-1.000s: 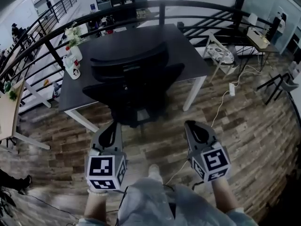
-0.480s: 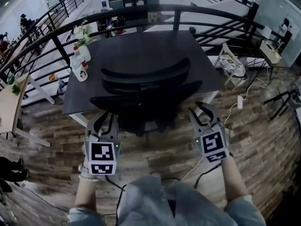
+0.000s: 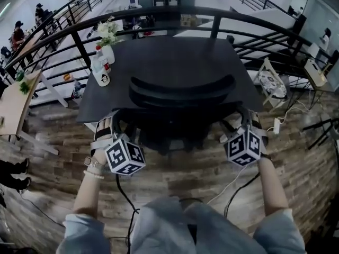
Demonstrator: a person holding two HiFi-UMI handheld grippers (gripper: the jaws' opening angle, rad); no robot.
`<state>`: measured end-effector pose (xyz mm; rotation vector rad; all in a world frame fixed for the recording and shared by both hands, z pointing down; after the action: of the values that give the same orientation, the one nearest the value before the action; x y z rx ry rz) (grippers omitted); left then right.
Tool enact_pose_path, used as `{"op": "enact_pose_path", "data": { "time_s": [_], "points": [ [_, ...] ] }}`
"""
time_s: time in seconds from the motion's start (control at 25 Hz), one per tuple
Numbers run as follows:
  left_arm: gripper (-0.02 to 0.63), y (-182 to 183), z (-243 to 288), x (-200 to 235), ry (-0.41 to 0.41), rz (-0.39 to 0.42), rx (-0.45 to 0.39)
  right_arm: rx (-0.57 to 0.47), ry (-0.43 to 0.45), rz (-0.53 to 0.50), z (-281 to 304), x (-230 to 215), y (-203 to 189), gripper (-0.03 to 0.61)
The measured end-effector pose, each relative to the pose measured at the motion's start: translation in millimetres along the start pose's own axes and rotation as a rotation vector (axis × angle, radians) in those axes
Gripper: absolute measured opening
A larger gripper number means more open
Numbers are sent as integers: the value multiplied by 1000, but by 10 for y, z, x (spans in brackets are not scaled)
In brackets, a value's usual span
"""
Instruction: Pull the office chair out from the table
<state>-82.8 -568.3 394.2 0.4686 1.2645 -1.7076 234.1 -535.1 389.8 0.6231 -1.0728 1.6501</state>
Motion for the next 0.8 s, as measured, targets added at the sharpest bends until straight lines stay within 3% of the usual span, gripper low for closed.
{"op": "enact_pose_path", "data": {
  "time_s": [0.16, 0.4, 0.68, 0.8],
  "points": [
    [245, -22, 159, -62, -7, 142, 35, 44, 21, -151, 209, 26, -12, 288],
    [249, -124, 369, -79, 35, 302, 107, 76, 13, -236, 400, 2, -34, 288],
    [202, -121, 474, -89, 146, 407, 171, 88, -13, -261, 449, -42, -38, 284],
    [202, -129, 459, -111, 152, 437, 164, 113, -15, -295, 446, 4, -82, 225]
  ]
}}
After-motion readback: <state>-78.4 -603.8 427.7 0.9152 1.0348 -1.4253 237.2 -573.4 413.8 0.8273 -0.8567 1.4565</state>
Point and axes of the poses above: the fingertips, and each gripper's own axes: z forward along the fingers, x to its left, y out of its top, the point moved 2 cm from there along -z, backward along the fingers, and after that the axes turned 8 degrees about -z, right-handed, at the moved point
